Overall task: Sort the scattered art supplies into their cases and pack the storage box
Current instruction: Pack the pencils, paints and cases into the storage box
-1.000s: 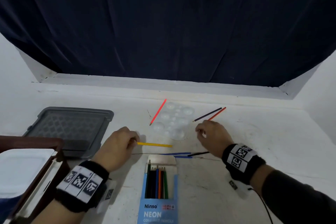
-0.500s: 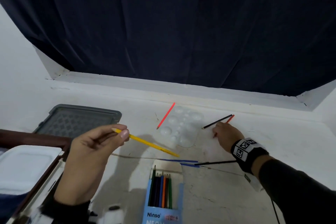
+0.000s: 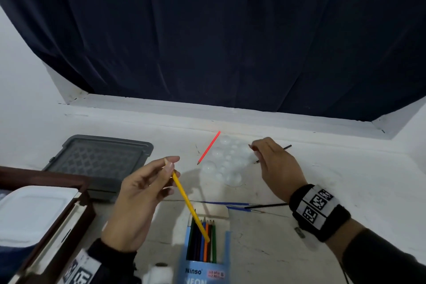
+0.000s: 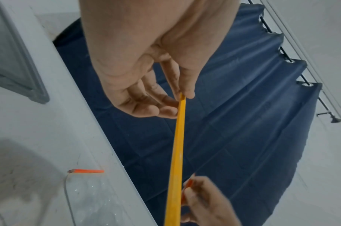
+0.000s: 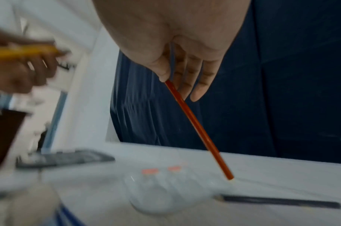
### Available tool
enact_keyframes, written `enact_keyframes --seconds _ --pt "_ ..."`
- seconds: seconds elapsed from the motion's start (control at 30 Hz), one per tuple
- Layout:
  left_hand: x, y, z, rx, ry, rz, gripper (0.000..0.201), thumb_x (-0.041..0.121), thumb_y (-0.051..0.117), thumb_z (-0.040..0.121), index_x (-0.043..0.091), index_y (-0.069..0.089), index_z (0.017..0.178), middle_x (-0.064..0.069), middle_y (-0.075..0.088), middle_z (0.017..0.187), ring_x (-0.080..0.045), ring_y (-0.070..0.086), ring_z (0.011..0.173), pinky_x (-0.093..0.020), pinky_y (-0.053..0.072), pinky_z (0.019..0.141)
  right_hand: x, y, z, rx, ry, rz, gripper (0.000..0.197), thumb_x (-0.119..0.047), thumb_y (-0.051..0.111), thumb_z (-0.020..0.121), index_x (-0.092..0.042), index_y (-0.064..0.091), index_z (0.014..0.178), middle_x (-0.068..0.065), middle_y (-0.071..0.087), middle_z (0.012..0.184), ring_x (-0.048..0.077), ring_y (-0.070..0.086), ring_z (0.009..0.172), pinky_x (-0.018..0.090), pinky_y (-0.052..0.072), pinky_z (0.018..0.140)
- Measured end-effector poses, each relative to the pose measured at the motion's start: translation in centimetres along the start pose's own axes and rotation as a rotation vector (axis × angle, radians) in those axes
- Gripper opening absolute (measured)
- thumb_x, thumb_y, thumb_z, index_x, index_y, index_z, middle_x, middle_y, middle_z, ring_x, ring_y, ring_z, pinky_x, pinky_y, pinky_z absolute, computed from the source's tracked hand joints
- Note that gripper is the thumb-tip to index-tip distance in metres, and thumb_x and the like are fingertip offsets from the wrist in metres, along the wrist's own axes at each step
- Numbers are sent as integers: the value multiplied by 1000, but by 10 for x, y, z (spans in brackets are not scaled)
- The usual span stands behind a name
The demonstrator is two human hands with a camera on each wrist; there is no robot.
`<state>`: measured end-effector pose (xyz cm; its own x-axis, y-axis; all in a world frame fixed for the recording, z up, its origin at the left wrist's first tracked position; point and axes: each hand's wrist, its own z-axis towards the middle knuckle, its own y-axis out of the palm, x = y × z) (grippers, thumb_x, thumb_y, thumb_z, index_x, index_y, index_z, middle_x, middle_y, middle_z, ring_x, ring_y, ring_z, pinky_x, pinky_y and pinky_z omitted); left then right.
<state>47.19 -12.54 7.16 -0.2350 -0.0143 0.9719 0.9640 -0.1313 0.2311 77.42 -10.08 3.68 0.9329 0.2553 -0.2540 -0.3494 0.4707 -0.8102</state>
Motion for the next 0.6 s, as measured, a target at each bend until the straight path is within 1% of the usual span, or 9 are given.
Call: enact_keyframes --seconds 0.07,0.1,0.17,0.2,0.27,0.33,0.43,0.5,0.6 --pt "3 8 6 -50 5 37 30 36 73 87 19 75 112 -9 70 89 -19 63 83 -30 53 76 -25 -16 -4 112 113 235 11 -17 45 102 -19 54 109 -4 59 97 17 60 78 32 51 66" --pt "3 13 10 -71 16 64 27 30 67 88 19 75 112 -9 71 89 -19 64 82 -30 53 76 -37 -23 -7 148 195 368 10 -20 43 103 -21 52 108 -5 61 94 14 63 80 30 53 67" --pt "3 21 17 -114 37 151 26 23 62 90 16 75 111 -9 73 87 -18 68 81 -26 54 74 -56 -33 -15 191 333 628 8 -21 43 103 -24 50 106 -3 65 86 14 67 78 29 57 65" --pt "1 25 21 -144 41 202 23 20 61 92 16 75 110 -9 74 87 -19 69 81 -24 54 74 -64 -34 -21 186 381 731 8 -19 43 103 -23 50 105 0 65 83 16 68 76 31 59 62" --pt "-8 29 29 -219 21 288 19 19 61 95 18 76 107 -10 75 88 -21 70 82 -27 53 74 -75 -28 -35 124 435 848 8 -17 43 104 -20 50 106 1 65 80 20 69 73 36 60 60" --pt "-20 30 39 -265 -29 350 16 20 62 96 20 76 103 -9 76 88 -19 70 80 -29 52 74 -81 -15 -48 69 471 860 6 -16 45 103 -18 50 106 2 64 80 21 70 72 38 61 59" --pt "-41 35 51 -295 -80 432 14 20 63 96 17 76 102 -4 77 85 -18 72 78 -27 51 72 -82 4 -61 -4 549 832 8 -14 47 102 -17 47 109 4 65 82 20 70 69 39 61 59" --pt "-51 38 58 -313 -100 470 14 20 63 97 15 75 102 -2 76 81 -19 72 77 -27 50 69 -80 12 -63 -66 564 779 15 -13 49 101 -20 45 114 7 65 86 18 70 70 38 62 59" --pt "-65 43 64 -327 -107 533 14 18 63 97 12 74 101 0 76 77 -11 70 68 -24 50 66 -78 18 -64 -146 584 760 28 -6 53 98 -24 43 119 8 63 90 18 70 73 35 62 60"
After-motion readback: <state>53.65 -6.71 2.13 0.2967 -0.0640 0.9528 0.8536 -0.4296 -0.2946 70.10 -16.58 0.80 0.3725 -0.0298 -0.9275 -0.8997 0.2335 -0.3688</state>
